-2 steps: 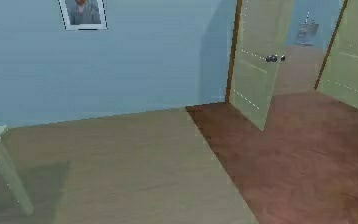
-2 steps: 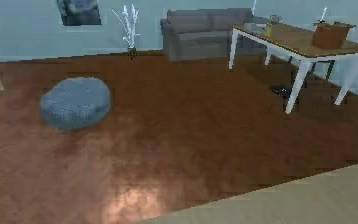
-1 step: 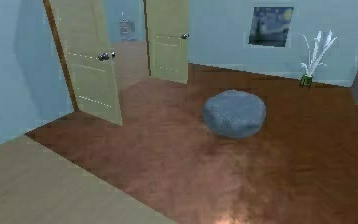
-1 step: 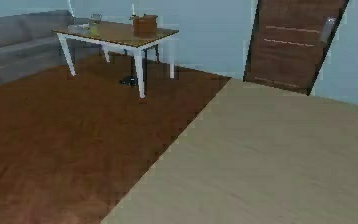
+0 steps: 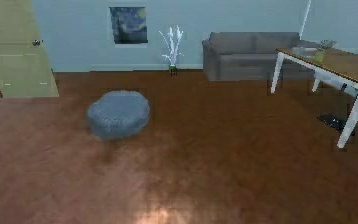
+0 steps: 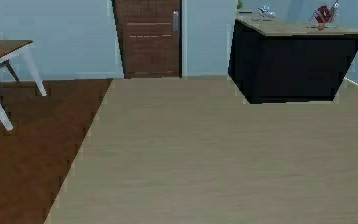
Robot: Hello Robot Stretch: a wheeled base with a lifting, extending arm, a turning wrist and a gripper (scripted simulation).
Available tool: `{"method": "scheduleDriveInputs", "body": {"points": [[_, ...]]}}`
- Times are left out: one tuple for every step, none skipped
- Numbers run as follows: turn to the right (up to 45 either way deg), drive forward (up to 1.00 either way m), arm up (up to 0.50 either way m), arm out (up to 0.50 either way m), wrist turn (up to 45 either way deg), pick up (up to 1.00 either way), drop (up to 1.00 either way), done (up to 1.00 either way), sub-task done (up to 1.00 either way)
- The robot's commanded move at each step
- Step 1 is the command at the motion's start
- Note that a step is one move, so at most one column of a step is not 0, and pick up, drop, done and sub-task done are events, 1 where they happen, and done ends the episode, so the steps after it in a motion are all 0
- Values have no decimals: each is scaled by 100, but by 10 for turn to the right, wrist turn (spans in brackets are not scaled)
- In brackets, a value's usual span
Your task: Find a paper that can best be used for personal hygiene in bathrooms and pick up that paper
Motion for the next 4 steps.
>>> {"method": "scheduleDriveInputs", "body": {"points": [[0, 100, 0, 0, 0, 0, 0, 0, 0], [0, 95, 0, 0, 0, 0, 0, 0, 0], [0, 100, 0, 0, 0, 0, 0, 0, 0], [-240, 0, 0, 0, 0, 0, 0, 0, 0]]}}
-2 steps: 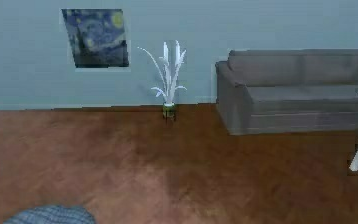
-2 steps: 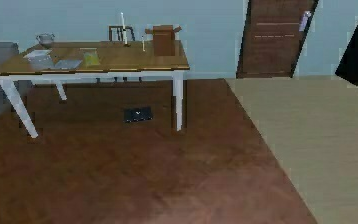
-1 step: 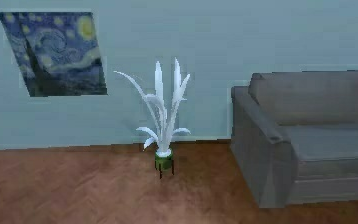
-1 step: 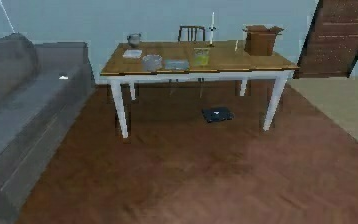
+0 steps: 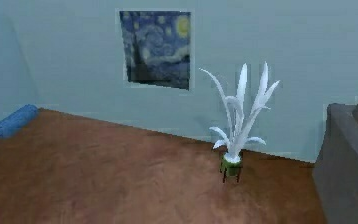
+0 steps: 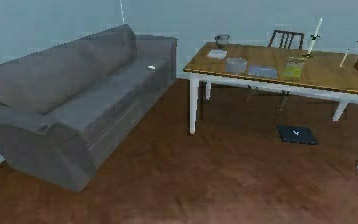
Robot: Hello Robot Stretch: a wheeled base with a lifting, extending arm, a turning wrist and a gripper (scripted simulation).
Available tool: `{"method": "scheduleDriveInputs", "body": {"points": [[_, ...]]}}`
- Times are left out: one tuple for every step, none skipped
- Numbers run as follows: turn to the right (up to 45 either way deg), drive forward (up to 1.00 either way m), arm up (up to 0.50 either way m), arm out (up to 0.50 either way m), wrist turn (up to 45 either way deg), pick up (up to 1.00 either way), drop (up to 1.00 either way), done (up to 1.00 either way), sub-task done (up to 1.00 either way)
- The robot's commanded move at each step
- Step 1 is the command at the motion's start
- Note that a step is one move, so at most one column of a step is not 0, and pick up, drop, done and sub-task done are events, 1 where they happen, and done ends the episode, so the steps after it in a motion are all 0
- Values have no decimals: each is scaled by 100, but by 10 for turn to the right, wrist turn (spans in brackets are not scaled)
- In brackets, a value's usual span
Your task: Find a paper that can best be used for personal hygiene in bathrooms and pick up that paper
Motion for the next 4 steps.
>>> {"method": "scheduleDriveInputs", "body": {"points": [[0, 5, 0, 0, 0, 0, 0, 0, 0], [-90, 0, 0, 0, 0, 0, 0, 0, 0], [0, 70, 0, 0, 0, 0, 0, 0, 0], [-450, 0, 0, 0, 0, 0, 0, 0, 0]]}}
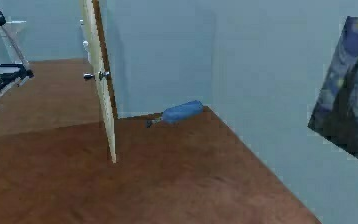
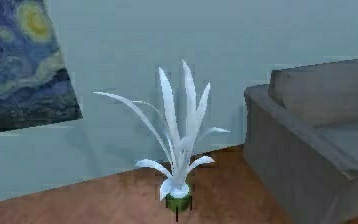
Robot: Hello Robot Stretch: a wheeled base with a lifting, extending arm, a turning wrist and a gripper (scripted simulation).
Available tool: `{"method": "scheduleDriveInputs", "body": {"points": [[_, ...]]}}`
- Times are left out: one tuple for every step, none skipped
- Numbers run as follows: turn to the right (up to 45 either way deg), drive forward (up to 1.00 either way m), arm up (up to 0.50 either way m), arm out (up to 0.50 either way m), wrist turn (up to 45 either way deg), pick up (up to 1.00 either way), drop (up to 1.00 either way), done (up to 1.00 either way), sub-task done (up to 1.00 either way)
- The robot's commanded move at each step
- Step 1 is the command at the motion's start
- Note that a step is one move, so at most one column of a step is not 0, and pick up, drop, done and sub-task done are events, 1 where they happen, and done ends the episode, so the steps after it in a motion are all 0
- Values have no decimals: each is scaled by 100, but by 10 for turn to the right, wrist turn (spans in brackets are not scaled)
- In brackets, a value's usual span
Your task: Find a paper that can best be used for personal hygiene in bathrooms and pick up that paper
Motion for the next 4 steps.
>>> {"method": "scheduleDriveInputs", "body": {"points": [[-270, 0, 0, 0, 0, 0, 0, 0, 0], [0, 90, 0, 0, 0, 0, 0, 0, 0], [-240, 0, 0, 0, 0, 0, 0, 0, 0], [0, 75, 0, 0, 0, 0, 0, 0, 0]]}}
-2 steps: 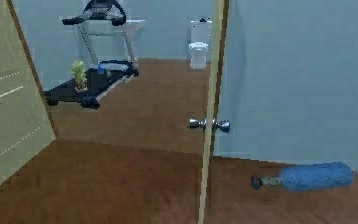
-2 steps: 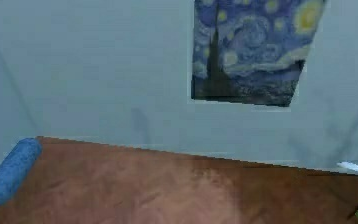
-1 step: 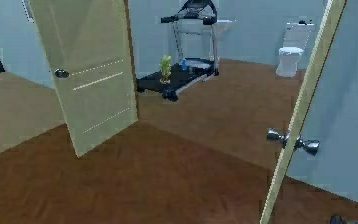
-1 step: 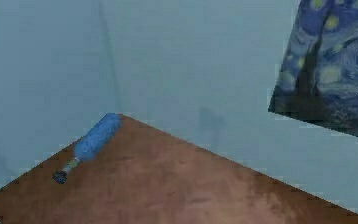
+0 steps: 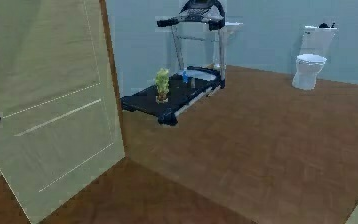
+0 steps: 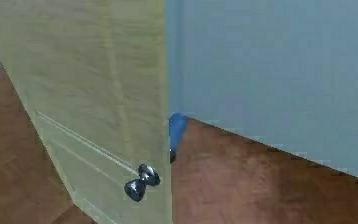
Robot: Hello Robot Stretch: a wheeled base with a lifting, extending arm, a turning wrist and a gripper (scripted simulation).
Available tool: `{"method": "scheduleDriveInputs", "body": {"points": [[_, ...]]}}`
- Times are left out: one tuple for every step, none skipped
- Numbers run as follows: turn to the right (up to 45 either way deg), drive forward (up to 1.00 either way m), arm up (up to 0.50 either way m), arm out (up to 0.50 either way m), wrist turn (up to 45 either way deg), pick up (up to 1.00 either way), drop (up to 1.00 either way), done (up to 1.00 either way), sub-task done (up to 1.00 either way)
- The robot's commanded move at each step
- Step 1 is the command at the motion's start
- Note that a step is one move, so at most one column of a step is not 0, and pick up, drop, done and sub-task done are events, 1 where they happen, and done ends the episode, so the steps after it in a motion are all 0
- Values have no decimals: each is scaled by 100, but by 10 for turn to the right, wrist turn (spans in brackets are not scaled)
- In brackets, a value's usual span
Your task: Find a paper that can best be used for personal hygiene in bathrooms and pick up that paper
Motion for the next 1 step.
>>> {"method": "scheduleDriveInputs", "body": {"points": [[-390, 0, 0, 0, 0, 0, 0, 0, 0]]}}
